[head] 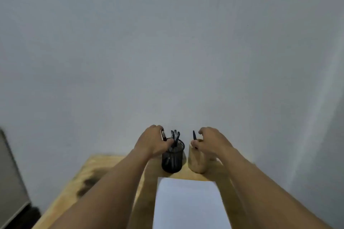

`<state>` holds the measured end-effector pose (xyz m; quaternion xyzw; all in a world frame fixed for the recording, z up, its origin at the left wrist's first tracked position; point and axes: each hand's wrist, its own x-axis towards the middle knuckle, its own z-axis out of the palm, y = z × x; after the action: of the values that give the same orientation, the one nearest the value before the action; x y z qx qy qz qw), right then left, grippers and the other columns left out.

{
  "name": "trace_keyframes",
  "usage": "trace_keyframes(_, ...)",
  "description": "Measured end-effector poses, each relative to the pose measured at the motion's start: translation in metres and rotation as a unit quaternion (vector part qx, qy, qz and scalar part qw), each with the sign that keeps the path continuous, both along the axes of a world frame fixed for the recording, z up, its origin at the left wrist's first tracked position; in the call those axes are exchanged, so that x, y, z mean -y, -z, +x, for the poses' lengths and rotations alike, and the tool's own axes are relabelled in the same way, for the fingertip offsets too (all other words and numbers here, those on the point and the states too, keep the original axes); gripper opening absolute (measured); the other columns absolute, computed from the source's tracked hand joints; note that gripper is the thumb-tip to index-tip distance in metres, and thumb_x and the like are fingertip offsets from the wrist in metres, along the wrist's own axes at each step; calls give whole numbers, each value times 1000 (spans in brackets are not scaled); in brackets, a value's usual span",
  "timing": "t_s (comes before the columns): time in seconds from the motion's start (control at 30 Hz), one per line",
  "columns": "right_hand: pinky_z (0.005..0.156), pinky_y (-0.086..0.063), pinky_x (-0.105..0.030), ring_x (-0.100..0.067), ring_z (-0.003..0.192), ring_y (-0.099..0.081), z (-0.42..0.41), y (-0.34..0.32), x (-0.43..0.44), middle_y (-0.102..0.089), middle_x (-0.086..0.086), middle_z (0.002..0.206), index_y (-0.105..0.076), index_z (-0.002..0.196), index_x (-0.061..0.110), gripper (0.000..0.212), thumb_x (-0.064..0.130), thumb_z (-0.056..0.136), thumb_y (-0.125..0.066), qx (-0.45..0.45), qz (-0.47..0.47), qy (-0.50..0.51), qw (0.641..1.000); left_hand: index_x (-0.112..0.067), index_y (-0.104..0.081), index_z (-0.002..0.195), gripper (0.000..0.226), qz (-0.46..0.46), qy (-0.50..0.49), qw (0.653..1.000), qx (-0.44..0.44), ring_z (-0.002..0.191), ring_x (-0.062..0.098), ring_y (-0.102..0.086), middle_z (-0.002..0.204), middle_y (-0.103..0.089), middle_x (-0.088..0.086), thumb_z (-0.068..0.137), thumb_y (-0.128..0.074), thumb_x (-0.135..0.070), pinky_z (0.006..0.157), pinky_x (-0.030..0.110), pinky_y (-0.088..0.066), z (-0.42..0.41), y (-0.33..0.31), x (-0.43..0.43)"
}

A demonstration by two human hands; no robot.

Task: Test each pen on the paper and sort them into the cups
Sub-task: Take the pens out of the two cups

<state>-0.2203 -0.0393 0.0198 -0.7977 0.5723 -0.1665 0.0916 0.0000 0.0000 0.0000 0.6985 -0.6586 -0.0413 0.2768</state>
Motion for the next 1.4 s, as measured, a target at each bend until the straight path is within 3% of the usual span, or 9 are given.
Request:
trace_keyframes(0.1, 87, -52, -40, -31, 108, -61, 6, 13, 15, -63, -9, 115, -63, 115, 10, 41, 44, 92, -60, 18, -18, 5, 1000, -20, -66, 101, 66, -20, -21, 999, -16, 102, 26, -61, 102, -67, 3, 69, -48, -74, 85, 38, -51, 0, 16, 15)
trace_keyframes(0.2, 72, -47, -35, -31, 96, -62, 13, 23, 26, -59, -6, 96, -55, 87, 16, 26, 41, 94, -57, 5, -36, 15, 999, -24, -57, 74, 55, -10, -57, 998, -19, 85, 27, -61, 81, -64, -2, 69, -49, -78, 75, 40, -52, -5, 23, 23)
trace_keyframes(0.27, 70, -46, -34, -31, 94, -61, 16, 27, 30, -58, -6, 95, -56, 84, 15, 26, 39, 94, -56, -4, -52, 19, 998, -24, -52, 68, 56, -23, -71, 997, -1, 87, 28, -60, 79, -65, -3, 68, -51, -80, 76, 42, -50, -10, 26, 23)
trace_keyframes(0.4, 82, -53, -42, -31, 97, -62, 19, 37, 34, -63, -8, 104, -70, 99, 12, 29, 38, 97, -57, 0, -71, 16, 997, -28, -69, 92, 62, -23, -73, 997, 10, 104, 29, -59, 99, -72, -3, 65, -55, -82, 85, 42, -46, -16, 33, 32)
trace_keyframes(0.67, 84, -54, -45, -30, 92, -65, 19, 42, 43, -69, -7, 99, -75, 92, 14, 22, 30, 95, -60, 72, -59, 30, 995, -32, -73, 101, 54, -30, -92, 995, -19, 107, 25, -52, 100, -70, -7, 69, -62, -75, 84, 40, -38, -34, 36, 43)
trace_keyframes(0.93, 82, -55, -38, -25, 92, -66, 12, 41, 46, -74, -4, 93, -76, 92, 18, 16, 29, 93, -64, 145, -34, 22, 989, -25, -66, 80, 25, -47, -87, 995, -29, 93, 28, -55, 85, -69, -3, 83, -60, -49, 77, 38, -38, -46, 37, 47)
trace_keyframes(1.1, 78, -53, -34, -21, 91, -65, 6, 41, 45, -74, -1, 92, -75, 95, 17, 15, 29, 94, -65, 183, -38, 17, 982, -30, -54, 71, 28, -37, -55, 995, -69, 86, 29, -58, 78, -66, -1, 84, -66, -51, 73, 39, -46, -40, 41, 53)
trace_keyframes(1.27, 78, -51, -31, -19, 92, -65, 3, 40, 44, -75, -1, 94, -76, 98, 19, 15, 30, 94, -66, 202, -34, 21, 979, -21, -41, 61, 42, -17, -21, 996, -83, 70, 33, -53, 64, -54, 2, 87, -69, -37, 57, 36, -33, -40, 38, 52)
trace_keyframes(1.4, 74, -46, -28, -18, 89, -64, 1, 41, 44, -74, 0, 92, -76, 97, 18, 16, 30, 93, -67, 205, -28, 23, 978, -19, -42, 58, 45, 5, -15, 998, -65, 73, 35, -56, 67, -57, 7, 87, -69, -38, 57, 35, -33, -41, 34, 52)
